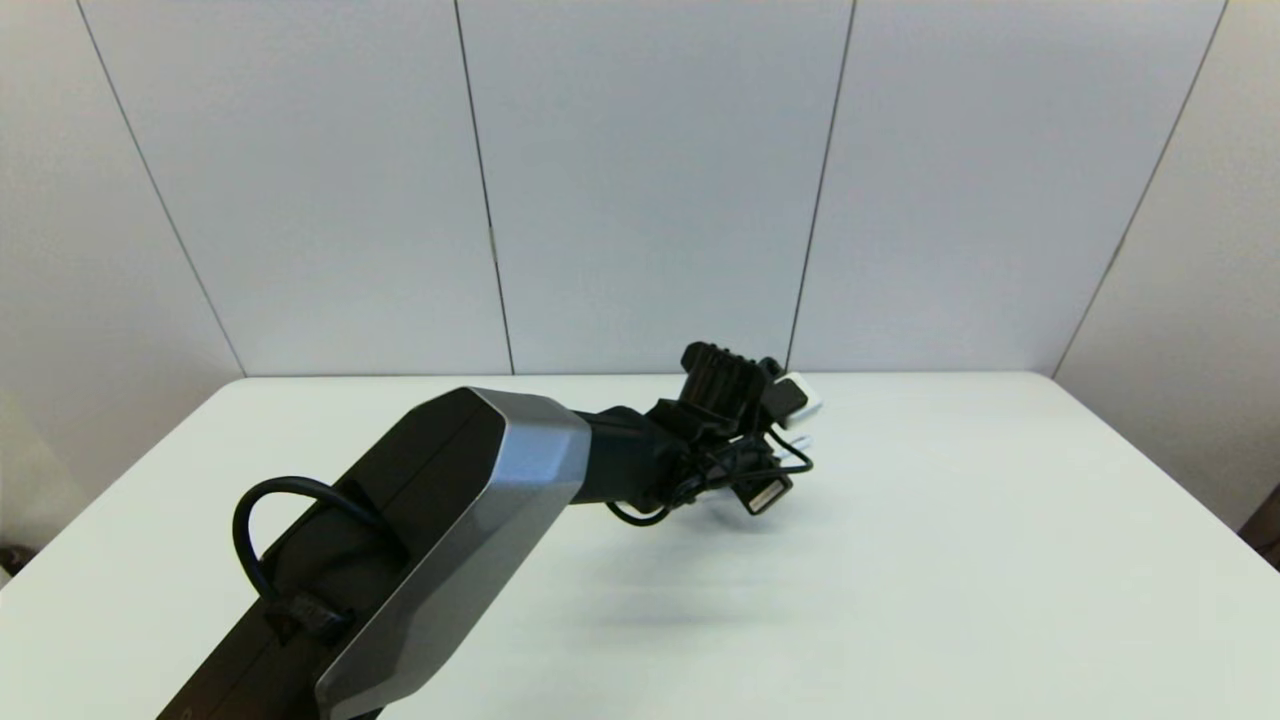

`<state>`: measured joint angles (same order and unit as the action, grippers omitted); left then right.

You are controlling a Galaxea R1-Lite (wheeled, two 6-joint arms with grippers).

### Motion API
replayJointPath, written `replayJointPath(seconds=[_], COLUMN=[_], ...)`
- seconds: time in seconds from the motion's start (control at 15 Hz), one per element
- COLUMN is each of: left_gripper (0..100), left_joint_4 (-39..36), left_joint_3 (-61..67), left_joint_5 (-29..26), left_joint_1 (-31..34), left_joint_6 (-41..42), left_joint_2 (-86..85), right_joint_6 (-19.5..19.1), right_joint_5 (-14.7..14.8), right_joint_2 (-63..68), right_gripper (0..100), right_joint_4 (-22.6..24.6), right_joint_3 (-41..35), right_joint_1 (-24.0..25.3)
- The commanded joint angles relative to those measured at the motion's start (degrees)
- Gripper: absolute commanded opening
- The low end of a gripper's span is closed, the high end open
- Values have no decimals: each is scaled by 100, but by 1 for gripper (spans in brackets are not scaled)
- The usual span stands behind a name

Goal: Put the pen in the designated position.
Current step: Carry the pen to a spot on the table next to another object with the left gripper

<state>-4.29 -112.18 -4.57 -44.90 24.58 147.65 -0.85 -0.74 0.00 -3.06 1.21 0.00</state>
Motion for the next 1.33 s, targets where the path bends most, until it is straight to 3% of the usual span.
replayJointPath(seconds=[0.07, 0.67, 0.73, 1.33], left_gripper=[0, 0, 100, 100], left_joint_4=[7, 16, 7, 25], left_joint_3=[3, 3, 3, 3], left_joint_5=[0, -9, -9, -9], left_joint_1=[-1, 34, 34, 60], left_joint_6=[3, -41, -93, -102], left_joint_2=[44, 97, 97, -8], right_joint_6=[-3, -3, -3, -3], right_joint_5=[-5, 4, 4, -5], right_joint_2=[9, 9, 9, 9], right_gripper=[100, 100, 100, 100], right_joint_4=[-2, -2, -2, -2], right_joint_3=[-6, 2, 2, 2], right_joint_1=[0, 0, 0, 0])
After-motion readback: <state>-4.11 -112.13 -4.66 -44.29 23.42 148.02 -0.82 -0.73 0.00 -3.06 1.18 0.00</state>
